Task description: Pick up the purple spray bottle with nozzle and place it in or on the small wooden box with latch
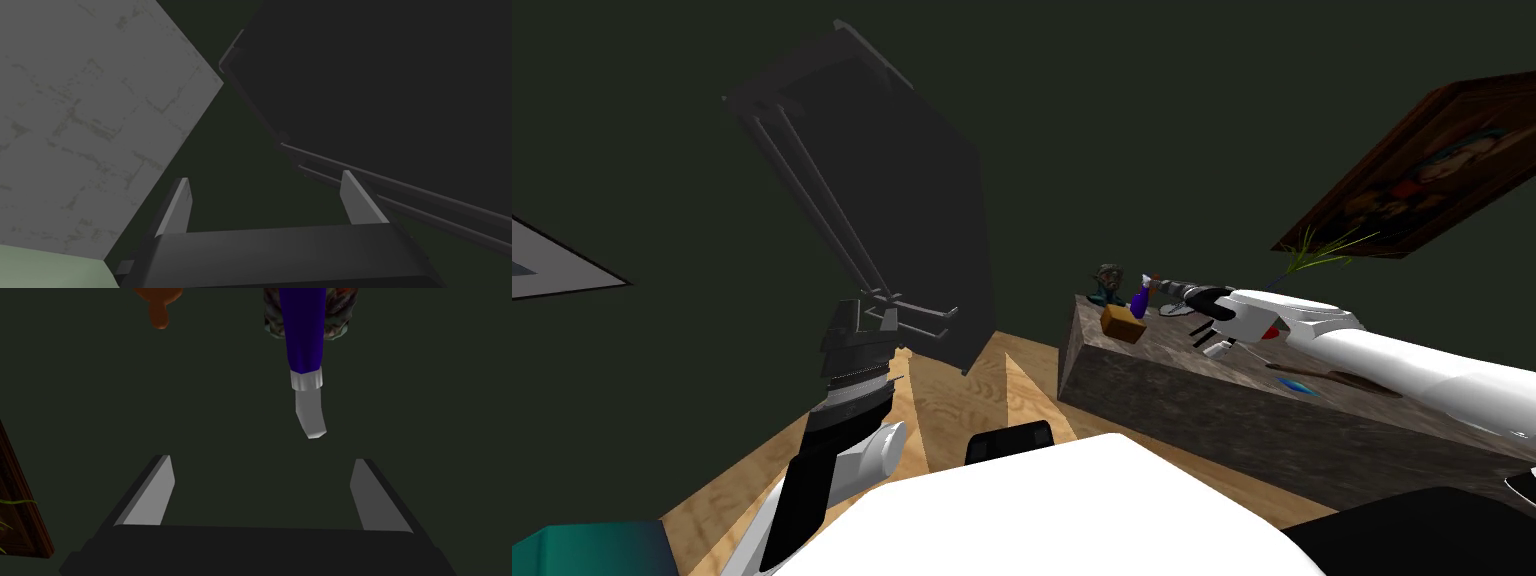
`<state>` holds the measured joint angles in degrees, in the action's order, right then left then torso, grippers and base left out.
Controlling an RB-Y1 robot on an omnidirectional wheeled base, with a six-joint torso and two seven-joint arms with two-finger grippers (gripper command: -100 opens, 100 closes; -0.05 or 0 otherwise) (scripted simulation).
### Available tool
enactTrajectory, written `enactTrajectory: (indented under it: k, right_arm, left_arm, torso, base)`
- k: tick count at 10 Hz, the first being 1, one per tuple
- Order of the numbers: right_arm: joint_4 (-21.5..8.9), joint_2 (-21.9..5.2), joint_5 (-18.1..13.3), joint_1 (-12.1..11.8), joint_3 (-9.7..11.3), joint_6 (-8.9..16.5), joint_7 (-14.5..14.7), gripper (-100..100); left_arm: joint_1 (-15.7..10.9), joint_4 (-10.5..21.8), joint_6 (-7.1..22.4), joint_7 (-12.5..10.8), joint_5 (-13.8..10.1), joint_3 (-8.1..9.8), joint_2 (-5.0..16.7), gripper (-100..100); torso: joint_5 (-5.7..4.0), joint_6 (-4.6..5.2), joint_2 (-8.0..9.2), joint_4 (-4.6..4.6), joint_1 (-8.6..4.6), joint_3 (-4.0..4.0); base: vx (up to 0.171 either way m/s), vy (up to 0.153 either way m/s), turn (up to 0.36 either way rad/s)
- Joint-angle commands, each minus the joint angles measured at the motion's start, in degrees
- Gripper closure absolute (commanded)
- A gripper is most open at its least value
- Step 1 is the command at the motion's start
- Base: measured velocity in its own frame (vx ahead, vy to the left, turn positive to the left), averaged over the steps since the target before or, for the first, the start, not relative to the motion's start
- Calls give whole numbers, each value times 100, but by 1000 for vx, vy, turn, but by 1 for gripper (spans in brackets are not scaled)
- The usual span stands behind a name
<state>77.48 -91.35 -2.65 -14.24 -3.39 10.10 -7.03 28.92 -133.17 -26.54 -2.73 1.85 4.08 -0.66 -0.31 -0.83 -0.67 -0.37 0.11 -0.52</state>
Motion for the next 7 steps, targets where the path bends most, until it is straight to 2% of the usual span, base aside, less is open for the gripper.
enactTrajectory:
  k: [1,2,7]
  right_arm:
    - [0,0,0,0,0,0,0,-100]
    - [8,-10,6,3,4,13,-10,0]
    - [7,-9,5,2,4,12,-9,0]
  left_arm:
    - [0,0,0,0,0,0,0,0]
    - [0,0,0,0,0,0,0,0]
    - [0,0,0,0,0,0,0,0]
  torso:
    - [0,0,0,0,0,0]
    - [-1,-1,-2,-1,0,-1]
    - [-1,-1,-4,-1,0,-3]
  base:
    - [0,0,0]
    - [0,0,0]
    - [0,0,0]
